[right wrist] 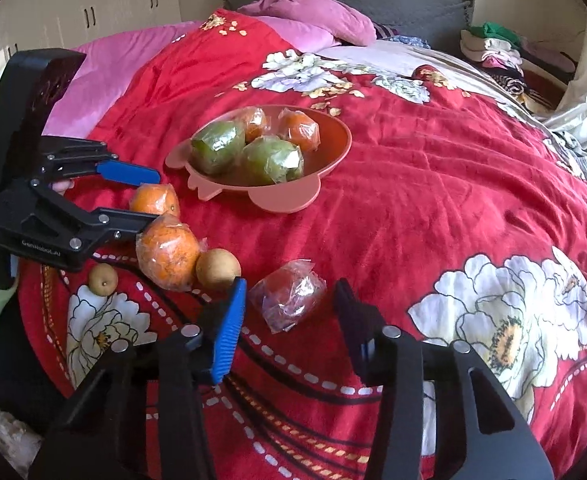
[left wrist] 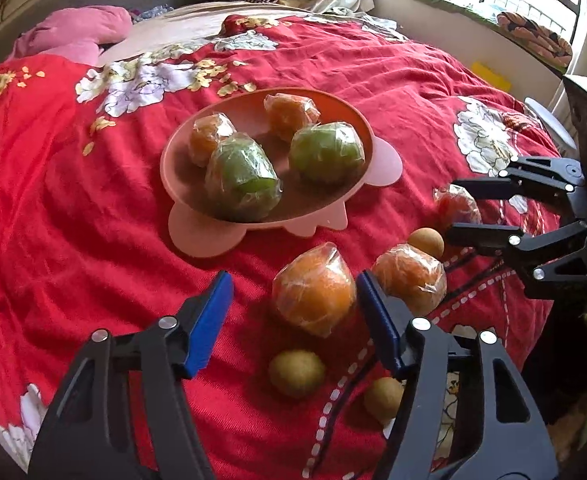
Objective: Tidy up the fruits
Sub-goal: 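Close the left tool on a bagged orange while the right tool reaches the bagged red fruit, then lift the bagged orange with the left tool while the right tool carries the bagged red fruit over the bowl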
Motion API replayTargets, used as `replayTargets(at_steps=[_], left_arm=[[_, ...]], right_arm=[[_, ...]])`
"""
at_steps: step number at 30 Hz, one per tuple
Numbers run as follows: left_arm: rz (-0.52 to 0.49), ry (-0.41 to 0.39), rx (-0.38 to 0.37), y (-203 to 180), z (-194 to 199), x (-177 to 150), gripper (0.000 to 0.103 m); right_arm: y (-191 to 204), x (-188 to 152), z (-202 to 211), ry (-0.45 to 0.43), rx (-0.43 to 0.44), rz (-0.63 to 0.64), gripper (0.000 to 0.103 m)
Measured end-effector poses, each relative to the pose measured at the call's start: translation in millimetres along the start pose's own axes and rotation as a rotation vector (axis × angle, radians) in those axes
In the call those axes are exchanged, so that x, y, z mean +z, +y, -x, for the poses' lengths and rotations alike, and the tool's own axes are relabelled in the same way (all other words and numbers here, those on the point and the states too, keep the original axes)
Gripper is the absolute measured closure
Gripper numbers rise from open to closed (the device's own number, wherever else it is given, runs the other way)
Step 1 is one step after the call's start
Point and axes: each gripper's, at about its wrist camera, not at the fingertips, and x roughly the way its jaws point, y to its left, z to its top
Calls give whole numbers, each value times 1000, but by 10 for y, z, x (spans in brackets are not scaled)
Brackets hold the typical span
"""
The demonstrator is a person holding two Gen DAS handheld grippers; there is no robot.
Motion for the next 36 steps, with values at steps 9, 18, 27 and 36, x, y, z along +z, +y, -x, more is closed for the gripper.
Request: replayTargets(at_steps=[9, 18, 27, 36], left_arm=[[0, 12, -26, -31, -81, 27, 60], [19, 15, -38, -26, -113, 24, 70], [115, -39, -38, 181, 121, 78, 70], [156, -92, 29, 381, 295, 278, 70]], right_arm=[[-37, 3, -66, -3, 24, -1, 67], [-123, 8, 5, -24, 63, -58, 67], [-170, 100, 99, -60, 76, -69, 67], [-173, 352, 179, -117, 94, -42, 67]])
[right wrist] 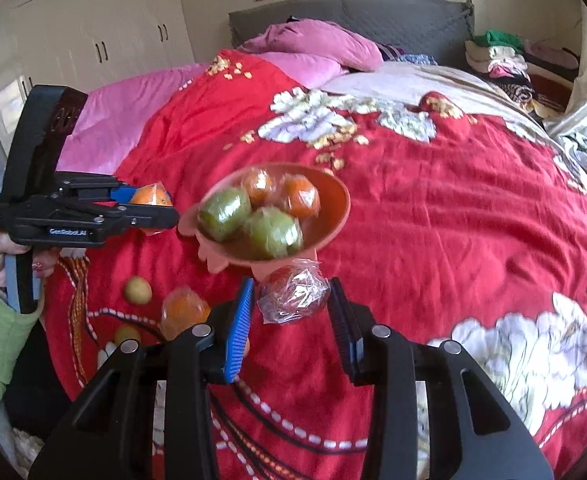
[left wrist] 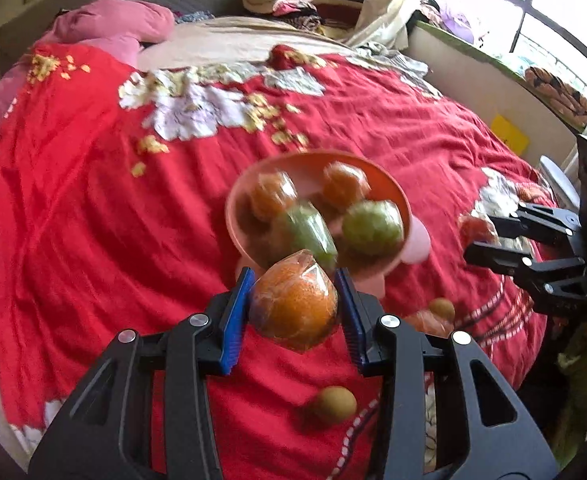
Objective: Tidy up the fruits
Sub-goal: 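Lift the bagged orange with the left tool while the right tool carries the bagged red fruit over the bowl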
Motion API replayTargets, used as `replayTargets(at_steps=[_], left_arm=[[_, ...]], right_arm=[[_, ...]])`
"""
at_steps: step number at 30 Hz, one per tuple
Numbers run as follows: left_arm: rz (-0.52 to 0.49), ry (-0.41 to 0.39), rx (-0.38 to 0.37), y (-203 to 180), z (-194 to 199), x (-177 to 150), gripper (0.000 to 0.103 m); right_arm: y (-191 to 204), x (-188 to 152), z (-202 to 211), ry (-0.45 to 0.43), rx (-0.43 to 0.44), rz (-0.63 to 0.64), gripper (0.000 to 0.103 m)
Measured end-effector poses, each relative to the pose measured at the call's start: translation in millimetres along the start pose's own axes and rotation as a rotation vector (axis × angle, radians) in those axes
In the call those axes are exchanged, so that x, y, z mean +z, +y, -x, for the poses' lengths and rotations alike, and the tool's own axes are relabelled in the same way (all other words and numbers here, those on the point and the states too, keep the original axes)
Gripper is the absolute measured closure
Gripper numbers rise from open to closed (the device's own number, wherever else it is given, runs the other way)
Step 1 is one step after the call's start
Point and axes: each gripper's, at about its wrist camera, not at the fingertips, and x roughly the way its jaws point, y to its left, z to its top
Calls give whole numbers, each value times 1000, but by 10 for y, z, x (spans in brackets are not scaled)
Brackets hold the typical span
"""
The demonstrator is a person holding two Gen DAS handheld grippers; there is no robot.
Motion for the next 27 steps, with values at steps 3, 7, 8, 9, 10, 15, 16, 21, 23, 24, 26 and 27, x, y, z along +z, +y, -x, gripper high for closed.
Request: replayTargets(at_steps=[3, 7, 8, 9, 10, 15, 16, 21, 23, 24, 26, 27], left_arm=[[13, -18, 14, 68, 25, 106, 70], [27, -27, 24, 153, 3, 215, 70], [28, -28, 25, 165, -14, 237, 70], [30, -28, 26, 176, -33, 255, 70], [29, -22, 27, 186, -72, 278, 70], [26, -5, 36, 215, -208, 320, 70], [23, -2, 44, 223, -236, 328, 70], [40, 8, 47, 304, -345, 360, 70], [38, 8, 42, 316, -372, 370, 70], [38, 5, 37, 321, -380, 373, 70], [30, 5, 35, 321, -402, 372, 70], [25, 6, 33, 316, -417, 369, 70]], right_arm=[[-2, 73, 3, -14, 3, 8, 67], [-40, 172, 1, -32, 2, 12, 67], [-53, 194, -8, -34, 1, 12, 67], [-66, 210, -10, -37, -1, 13, 67], [-80, 229, -19, -39, -3, 13, 67], [-121, 296, -70, -40, -8, 13, 67], [-130, 309, -85, -39, -7, 13, 67], [-155, 352, -157, -35, -12, 17, 67], [-167, 367, -199, -29, -14, 18, 67], [-173, 373, -216, -27, -17, 18, 67], [-183, 384, -246, -24, -22, 19, 67], [-189, 389, -261, -23, -24, 19, 67]])
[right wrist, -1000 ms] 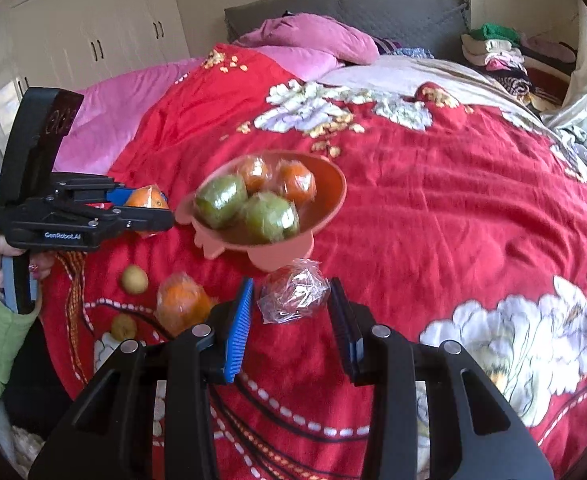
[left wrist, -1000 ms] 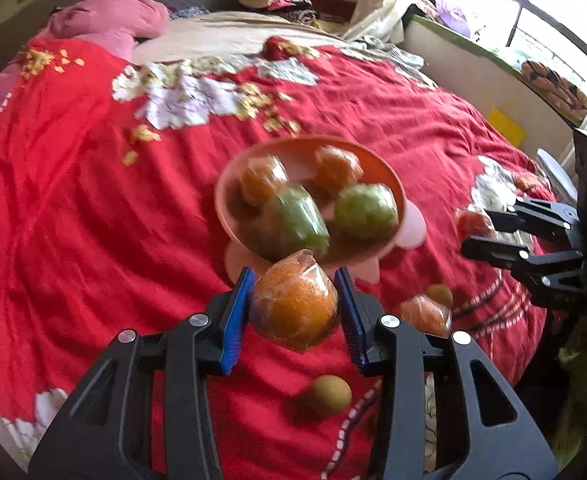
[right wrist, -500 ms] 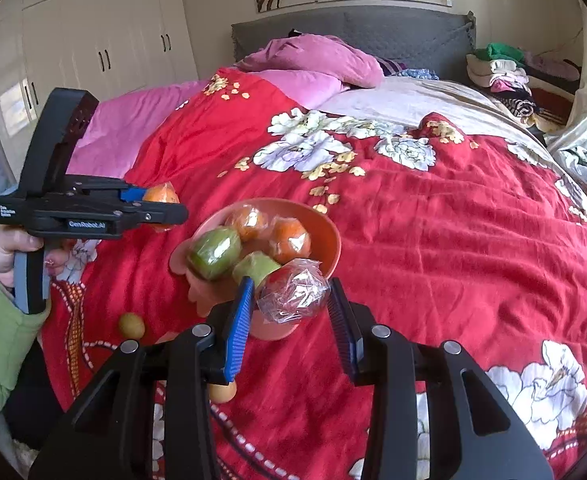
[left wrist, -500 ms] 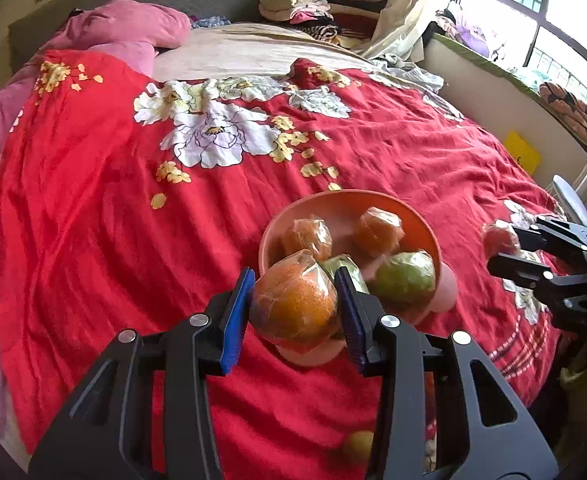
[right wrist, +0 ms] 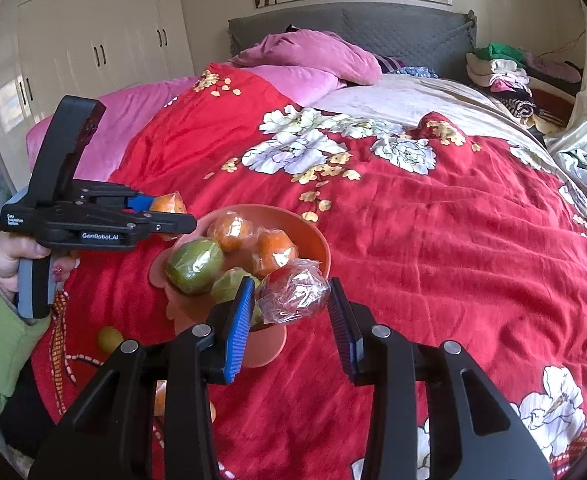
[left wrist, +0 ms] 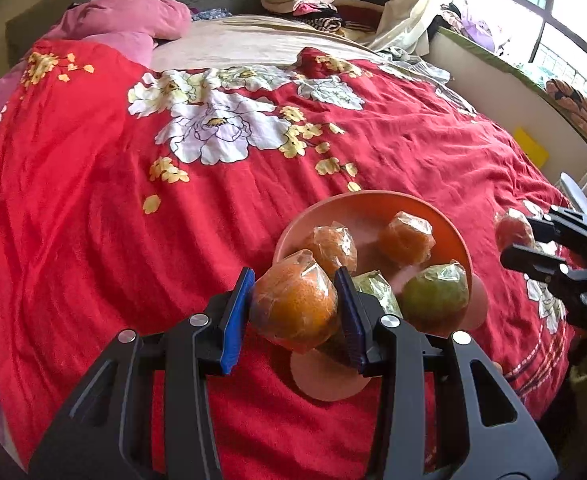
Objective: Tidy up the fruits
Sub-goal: 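Lift the bagged orange with the left tool while the right tool carries the bagged red fruit over the bowl, then lower both fruits into the pink bowl and open both tools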
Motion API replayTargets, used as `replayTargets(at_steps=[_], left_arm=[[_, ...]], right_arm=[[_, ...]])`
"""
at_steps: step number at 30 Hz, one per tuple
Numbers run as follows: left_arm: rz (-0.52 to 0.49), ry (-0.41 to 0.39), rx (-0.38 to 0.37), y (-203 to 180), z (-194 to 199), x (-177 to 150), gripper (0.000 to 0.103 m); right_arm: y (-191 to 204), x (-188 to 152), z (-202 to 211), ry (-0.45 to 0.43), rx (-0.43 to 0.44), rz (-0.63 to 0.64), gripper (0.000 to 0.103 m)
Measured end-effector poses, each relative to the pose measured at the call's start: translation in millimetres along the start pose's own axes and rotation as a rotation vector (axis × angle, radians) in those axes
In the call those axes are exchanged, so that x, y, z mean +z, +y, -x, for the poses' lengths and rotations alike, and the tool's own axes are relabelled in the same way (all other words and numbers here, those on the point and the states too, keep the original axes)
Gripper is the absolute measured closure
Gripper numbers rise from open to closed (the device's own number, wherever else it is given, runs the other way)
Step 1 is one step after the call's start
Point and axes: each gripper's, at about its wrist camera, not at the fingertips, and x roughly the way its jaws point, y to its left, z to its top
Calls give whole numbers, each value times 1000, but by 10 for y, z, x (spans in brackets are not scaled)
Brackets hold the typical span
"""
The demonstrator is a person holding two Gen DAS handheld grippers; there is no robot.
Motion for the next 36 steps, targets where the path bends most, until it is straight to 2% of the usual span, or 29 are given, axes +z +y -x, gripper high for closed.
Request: replayTargets(at_steps=[22, 36], left_arm=[[-36, 5, -53, -144, -156, 16, 70], [-29, 18, -46, -163, -216, -2, 70]], right_arm=[[-18, 115, -338, 48, 2, 22, 67], [-43, 161, -420, 58, 12, 20, 67]])
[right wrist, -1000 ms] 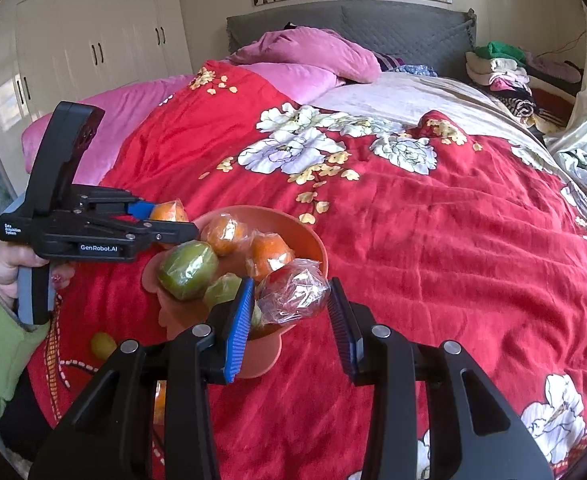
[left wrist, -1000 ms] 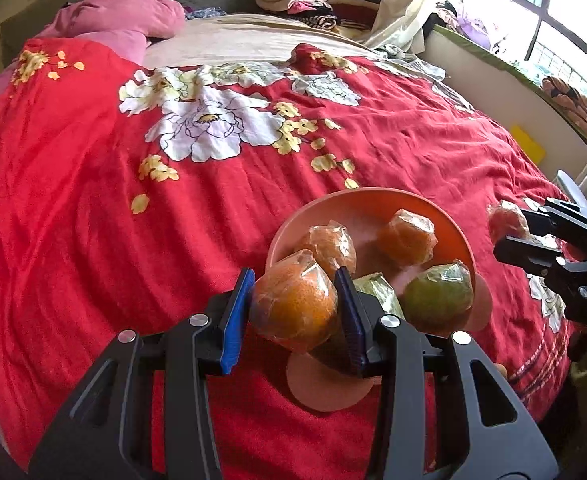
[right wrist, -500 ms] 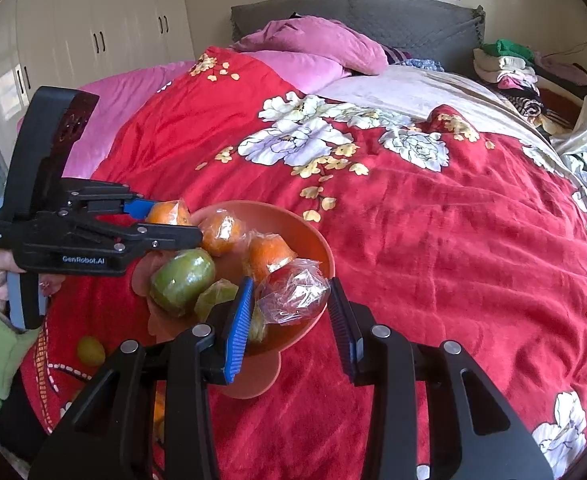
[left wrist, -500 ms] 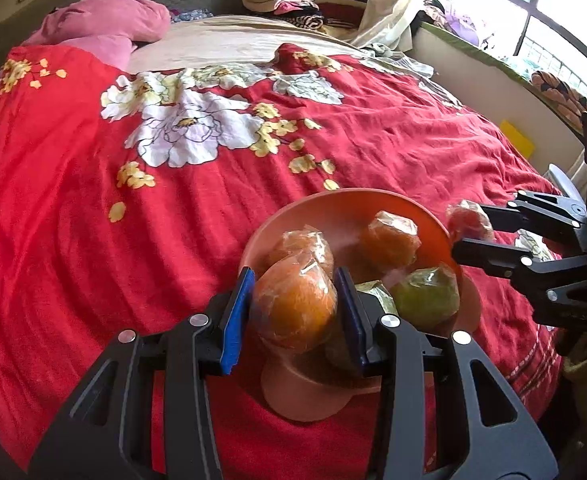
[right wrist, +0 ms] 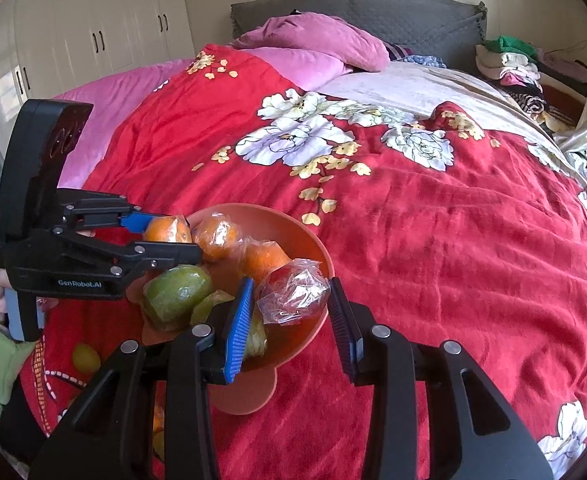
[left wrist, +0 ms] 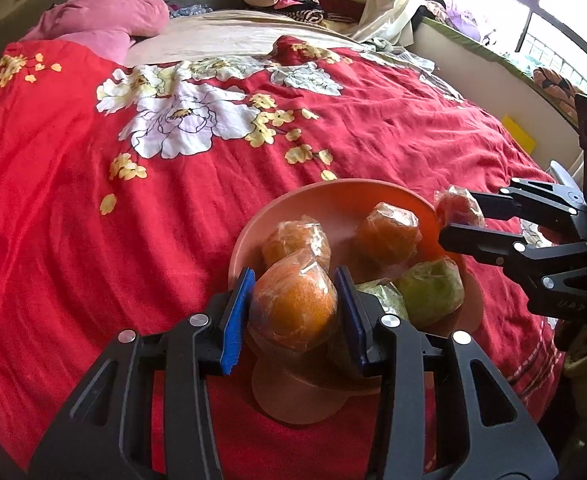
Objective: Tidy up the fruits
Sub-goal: 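Lower both fruits into the pink bowl and open both tools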
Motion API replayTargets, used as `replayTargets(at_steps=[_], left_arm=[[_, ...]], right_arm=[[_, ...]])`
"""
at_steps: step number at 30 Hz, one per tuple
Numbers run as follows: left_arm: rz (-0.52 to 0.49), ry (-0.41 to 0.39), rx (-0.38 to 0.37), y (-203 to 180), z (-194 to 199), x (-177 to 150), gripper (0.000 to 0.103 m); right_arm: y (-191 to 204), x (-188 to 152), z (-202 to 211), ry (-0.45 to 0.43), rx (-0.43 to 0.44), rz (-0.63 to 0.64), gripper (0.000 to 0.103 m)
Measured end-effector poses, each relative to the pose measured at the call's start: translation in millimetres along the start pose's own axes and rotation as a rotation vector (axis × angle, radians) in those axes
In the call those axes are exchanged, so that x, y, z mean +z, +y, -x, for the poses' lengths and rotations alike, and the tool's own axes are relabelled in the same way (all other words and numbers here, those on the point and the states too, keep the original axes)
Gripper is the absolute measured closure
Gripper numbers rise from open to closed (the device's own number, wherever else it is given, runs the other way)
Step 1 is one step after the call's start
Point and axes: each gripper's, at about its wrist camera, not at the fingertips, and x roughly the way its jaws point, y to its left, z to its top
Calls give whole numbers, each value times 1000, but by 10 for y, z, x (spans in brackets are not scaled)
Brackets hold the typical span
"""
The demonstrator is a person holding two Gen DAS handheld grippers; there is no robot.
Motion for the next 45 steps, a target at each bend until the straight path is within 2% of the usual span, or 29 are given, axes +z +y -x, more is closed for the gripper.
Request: replayTargets(at_steps=[13, 30, 45], left_arm=[[5, -1, -2, 10, 1, 1, 70], [5, -1, -2, 9, -2, -1, 70], [13, -2, -3, 16, 2, 1, 69]], right_arm=[[-27, 15, -105, 20, 7, -1, 67], [-60, 7, -83, 4, 8, -17, 65], [-79, -16, -10, -15, 7, -34, 57]])
